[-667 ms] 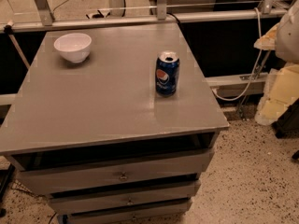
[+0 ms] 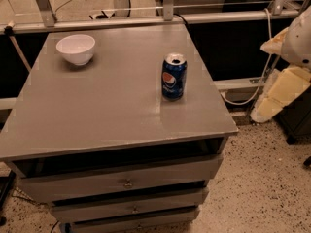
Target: Knock pepsi can over
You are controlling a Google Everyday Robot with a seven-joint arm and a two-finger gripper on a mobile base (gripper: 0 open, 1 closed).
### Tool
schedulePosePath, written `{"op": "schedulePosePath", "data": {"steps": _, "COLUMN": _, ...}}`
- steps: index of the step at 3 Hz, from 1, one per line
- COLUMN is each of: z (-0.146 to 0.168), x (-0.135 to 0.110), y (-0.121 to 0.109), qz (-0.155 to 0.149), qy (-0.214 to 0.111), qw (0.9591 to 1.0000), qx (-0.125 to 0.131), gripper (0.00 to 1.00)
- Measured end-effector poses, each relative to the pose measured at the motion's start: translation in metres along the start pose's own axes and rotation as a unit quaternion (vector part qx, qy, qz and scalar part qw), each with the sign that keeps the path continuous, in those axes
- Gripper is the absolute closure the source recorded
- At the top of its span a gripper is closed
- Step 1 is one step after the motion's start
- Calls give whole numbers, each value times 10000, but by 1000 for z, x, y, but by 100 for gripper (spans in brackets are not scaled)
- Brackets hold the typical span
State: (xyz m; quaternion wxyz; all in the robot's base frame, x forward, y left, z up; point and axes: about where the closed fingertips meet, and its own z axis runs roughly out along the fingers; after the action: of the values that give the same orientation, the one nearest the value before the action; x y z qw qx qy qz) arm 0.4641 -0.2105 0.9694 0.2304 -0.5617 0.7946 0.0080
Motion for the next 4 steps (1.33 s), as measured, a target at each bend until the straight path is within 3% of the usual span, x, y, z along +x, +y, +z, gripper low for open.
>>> {"op": "schedulePosePath", "data": {"steps": 1, "z": 20, "x": -10, "y": -15, "qz": 301, "qy": -574, "qw": 9979, "qx": -3, "gripper": 0}}
{"op": "schedulePosePath", "data": {"steps": 2, "z": 40, "x": -27, "y": -30, "qz": 499, "qy": -1063, "qw": 9931, "qx": 16, "gripper": 0}}
{"op": "schedulePosePath", "data": {"steps": 3, "z": 59, "x": -47, "y": -43, "qz": 549, "qy": -1324, "qw": 9896, "qx": 110, "gripper": 0}}
{"op": "schedulePosePath", "data": {"steps": 4, "z": 59, "x": -47, "y": -43, "qz": 548, "qy": -1324, "qw": 9896, "qx": 109, "gripper": 0}}
